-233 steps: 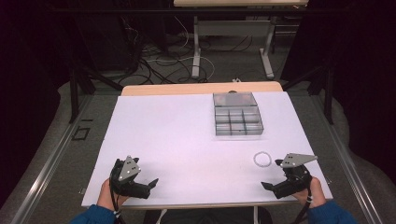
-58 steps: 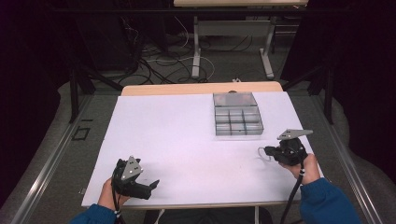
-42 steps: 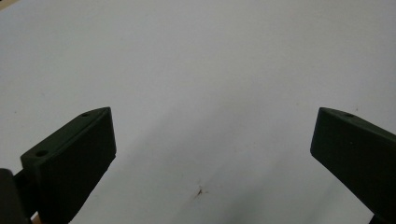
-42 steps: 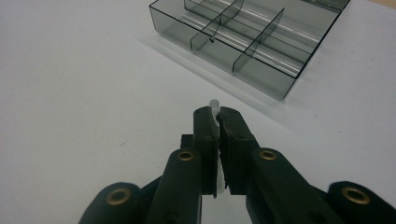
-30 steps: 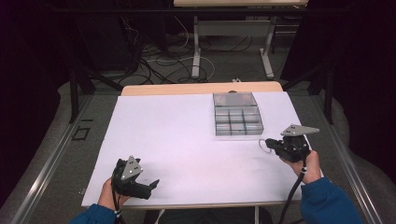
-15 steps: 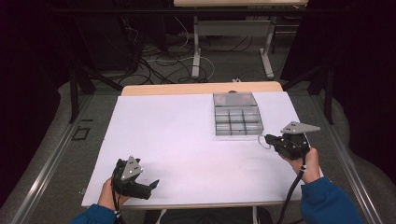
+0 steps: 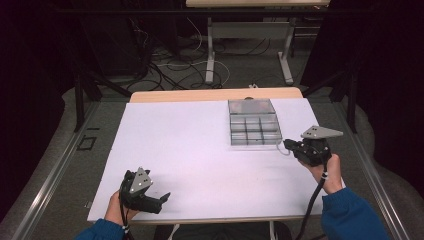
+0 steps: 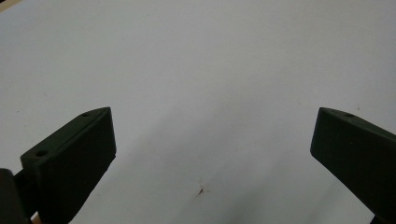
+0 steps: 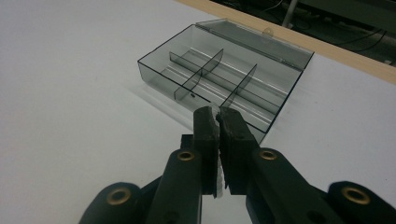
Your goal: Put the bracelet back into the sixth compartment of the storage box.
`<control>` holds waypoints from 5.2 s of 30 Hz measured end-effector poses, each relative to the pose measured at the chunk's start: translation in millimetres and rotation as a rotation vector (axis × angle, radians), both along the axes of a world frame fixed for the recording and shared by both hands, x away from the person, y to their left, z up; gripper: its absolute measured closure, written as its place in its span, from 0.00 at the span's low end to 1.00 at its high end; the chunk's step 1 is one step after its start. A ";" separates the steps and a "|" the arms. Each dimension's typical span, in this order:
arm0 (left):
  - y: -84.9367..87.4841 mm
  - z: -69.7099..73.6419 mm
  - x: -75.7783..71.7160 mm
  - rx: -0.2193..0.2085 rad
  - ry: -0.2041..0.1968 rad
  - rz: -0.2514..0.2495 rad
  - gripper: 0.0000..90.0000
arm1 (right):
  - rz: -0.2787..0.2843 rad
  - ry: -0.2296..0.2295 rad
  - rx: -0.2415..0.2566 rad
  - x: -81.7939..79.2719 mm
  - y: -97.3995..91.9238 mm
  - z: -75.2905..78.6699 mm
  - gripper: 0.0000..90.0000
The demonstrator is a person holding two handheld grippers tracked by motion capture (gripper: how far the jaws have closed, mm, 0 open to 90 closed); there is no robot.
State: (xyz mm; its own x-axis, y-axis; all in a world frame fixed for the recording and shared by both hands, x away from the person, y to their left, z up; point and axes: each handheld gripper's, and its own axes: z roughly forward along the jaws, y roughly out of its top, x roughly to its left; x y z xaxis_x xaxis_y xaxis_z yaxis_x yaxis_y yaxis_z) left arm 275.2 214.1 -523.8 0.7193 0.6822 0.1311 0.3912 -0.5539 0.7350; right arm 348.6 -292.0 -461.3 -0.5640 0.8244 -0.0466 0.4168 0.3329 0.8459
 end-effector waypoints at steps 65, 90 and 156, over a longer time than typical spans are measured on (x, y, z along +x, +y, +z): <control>1.6 -1.4 -1.4 -0.005 -0.011 0.012 0.00 | -0.055 -0.027 -0.005 63.0 10.4 -4.5 0.95; 2.5 -0.8 -2.2 0.000 0.006 0.006 0.00 | -0.065 -0.015 -0.007 80.3 13.4 -7.0 0.95; 1.9 -1.3 -1.2 0.000 0.010 0.006 0.00 | -0.089 0.119 -0.019 106.1 22.2 -44.1 0.94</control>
State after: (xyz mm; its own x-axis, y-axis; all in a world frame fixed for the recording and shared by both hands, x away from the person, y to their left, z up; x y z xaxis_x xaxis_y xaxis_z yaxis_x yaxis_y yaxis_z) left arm 274.0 216.0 -525.1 0.7165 0.6865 0.1235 0.4021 -0.5512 0.7311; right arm 454.7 -269.8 -505.4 -0.4916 0.8708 0.0001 0.5421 0.3060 0.7826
